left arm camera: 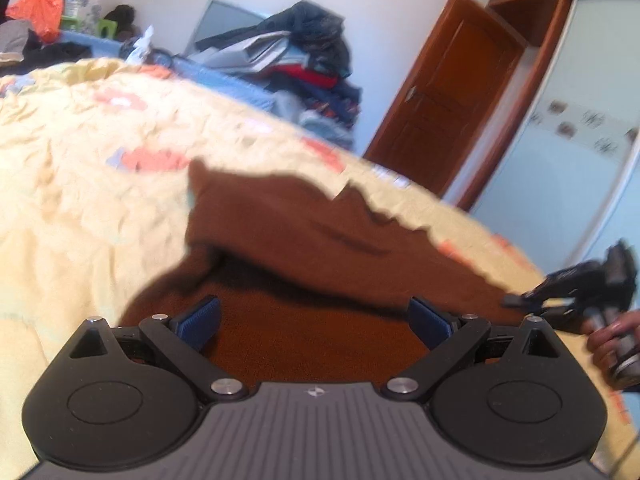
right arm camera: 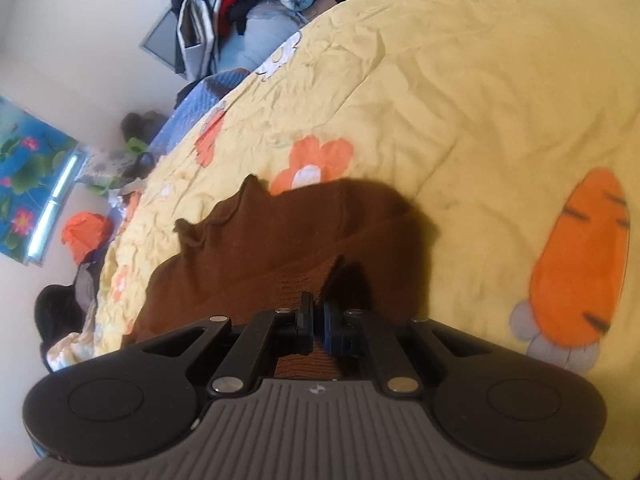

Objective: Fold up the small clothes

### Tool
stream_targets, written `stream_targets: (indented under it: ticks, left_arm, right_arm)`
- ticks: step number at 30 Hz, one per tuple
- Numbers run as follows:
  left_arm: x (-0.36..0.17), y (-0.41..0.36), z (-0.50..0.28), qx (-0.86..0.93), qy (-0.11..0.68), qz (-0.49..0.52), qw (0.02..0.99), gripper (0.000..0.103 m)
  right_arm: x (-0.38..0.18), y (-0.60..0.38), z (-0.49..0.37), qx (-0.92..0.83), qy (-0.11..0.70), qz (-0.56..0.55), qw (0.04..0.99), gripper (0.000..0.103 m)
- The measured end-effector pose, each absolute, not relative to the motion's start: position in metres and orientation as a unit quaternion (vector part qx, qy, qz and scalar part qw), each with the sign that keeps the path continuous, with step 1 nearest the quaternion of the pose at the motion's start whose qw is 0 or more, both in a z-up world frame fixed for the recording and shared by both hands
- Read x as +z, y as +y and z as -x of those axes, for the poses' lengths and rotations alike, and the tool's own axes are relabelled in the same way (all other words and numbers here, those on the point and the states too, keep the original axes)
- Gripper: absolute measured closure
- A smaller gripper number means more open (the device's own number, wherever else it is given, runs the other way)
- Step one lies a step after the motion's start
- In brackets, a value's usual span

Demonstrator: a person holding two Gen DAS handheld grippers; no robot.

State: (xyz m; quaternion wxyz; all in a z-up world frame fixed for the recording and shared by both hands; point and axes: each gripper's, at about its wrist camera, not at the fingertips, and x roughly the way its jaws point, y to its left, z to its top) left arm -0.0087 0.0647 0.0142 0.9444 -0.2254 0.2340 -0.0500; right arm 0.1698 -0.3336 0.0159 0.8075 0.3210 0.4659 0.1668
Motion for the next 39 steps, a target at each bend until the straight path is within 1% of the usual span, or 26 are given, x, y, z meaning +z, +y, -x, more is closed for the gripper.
stream_targets:
  ticks: [3,5,7,9,10,12,13,14,16,17,19,21,22,23,24,25,26,29,31,32,33,35,36,37,38,39]
  left_arm:
    - [0.040,0.089,0.001,-0.031,0.203,0.248,0.947,0.003]
    - [0.050,0.106,-0.021,0.004,0.208,0.254,0.945,0.003]
    - [0.046,0.121,-0.057,0.025,0.252,0.258,0.932,0.003]
    - [0.031,0.136,-0.095,0.022,0.316,0.272,0.909,0.004]
    - [0.024,0.139,-0.110,0.015,0.338,0.277,0.899,0.004]
    - [0.017,0.142,-0.127,-0.005,0.353,0.278,0.893,0.004]
    - [0.016,0.142,-0.132,-0.007,0.355,0.273,0.894,0.008]
    - [0.015,0.141,-0.137,-0.004,0.358,0.266,0.895,0.013]
    - [0.015,0.138,-0.144,0.000,0.362,0.247,0.899,0.015]
    - [0.016,0.136,-0.145,0.001,0.363,0.236,0.902,0.015]
    - [0.017,0.128,-0.149,-0.003,0.369,0.215,0.904,0.015]
    - [0.015,0.118,-0.151,-0.005,0.371,0.190,0.909,0.016]
    - [0.015,0.111,-0.153,-0.006,0.368,0.170,0.914,0.037]
    - [0.016,0.106,-0.155,-0.003,0.370,0.148,0.917,0.069]
    - [0.017,0.102,-0.157,0.007,0.369,0.128,0.920,0.081]
    - [0.020,0.101,-0.157,0.014,0.364,0.119,0.924,0.089]
    - [0.025,0.101,-0.155,0.017,0.352,0.118,0.928,0.090]
    - [0.039,0.099,-0.142,0.018,0.307,0.097,0.946,0.092]
    - [0.027,0.095,-0.147,0.026,0.333,0.062,0.941,0.092]
    - [0.016,0.092,-0.151,0.035,0.348,0.043,0.936,0.092]
    - [0.010,0.091,-0.150,0.038,0.345,0.031,0.937,0.091]
    - [0.012,0.091,-0.140,0.035,0.328,0.031,0.943,0.086]
    - [0.015,0.093,-0.135,0.035,0.330,0.042,0.942,0.081]
    - [0.020,0.096,-0.129,0.034,0.331,0.048,0.942,0.069]
    - [0.024,0.100,-0.119,0.035,0.329,0.053,0.942,0.047]
    - [0.029,0.103,-0.106,0.037,0.323,0.061,0.944,0.035]
  right_arm:
    - [0.030,-0.336,-0.164,0.184,0.446,-0.320,0.815,0.091]
    - [0.037,-0.343,-0.166,0.180,0.436,-0.313,0.824,0.091]
    - [0.033,-0.350,-0.173,0.157,0.444,-0.298,0.831,0.091]
    - [0.022,-0.349,-0.177,0.149,0.457,-0.296,0.825,0.091]
    - [0.017,-0.346,-0.176,0.145,0.463,-0.290,0.825,0.088]
    - [0.011,-0.342,-0.173,0.145,0.465,-0.288,0.825,0.083]
    - [0.011,-0.343,-0.171,0.148,0.460,-0.291,0.826,0.070]
    - [0.013,-0.346,-0.168,0.151,0.452,-0.297,0.827,0.061]
    - [0.021,-0.357,-0.162,0.143,0.419,-0.314,0.840,0.033]
    - [0.025,-0.362,-0.160,0.125,0.401,-0.312,0.852,0.028]
    - [0.028,-0.365,-0.163,0.087,0.391,-0.287,0.870,0.029]
    - [0.021,-0.359,-0.174,0.093,0.415,-0.281,0.860,0.029]
    - [0.017,-0.353,-0.178,0.100,0.424,-0.273,0.858,0.032]
    - [0.016,-0.345,-0.179,0.107,0.418,-0.253,0.866,0.040]
    - [0.015,-0.337,-0.181,0.116,0.426,-0.235,0.866,0.070]
    - [0.014,-0.331,-0.183,0.121,0.435,-0.225,0.864,0.082]
    - [0.014,-0.327,-0.184,0.128,0.438,-0.221,0.862,0.082]
    - [0.024,-0.332,-0.173,0.127,0.406,-0.211,0.880,0.083]
    - [0.017,-0.342,-0.169,0.114,0.407,-0.221,0.879,0.085]
    - [0.009,-0.343,-0.169,0.114,0.412,-0.223,0.876,0.085]
    - [0.007,-0.343,-0.167,0.117,0.404,-0.228,0.878,0.083]
    - [0.010,-0.341,-0.166,0.117,0.403,-0.237,0.876,0.072]
    - [0.012,-0.341,-0.165,0.116,0.407,-0.241,0.873,0.061]
    - [0.015,-0.341,-0.163,0.116,0.411,-0.243,0.871,0.050]
    - [0.019,-0.341,-0.157,0.118,0.410,-0.242,0.871,0.046]
    - [0.025,-0.342,-0.149,0.123,0.404,-0.237,0.875,0.041]
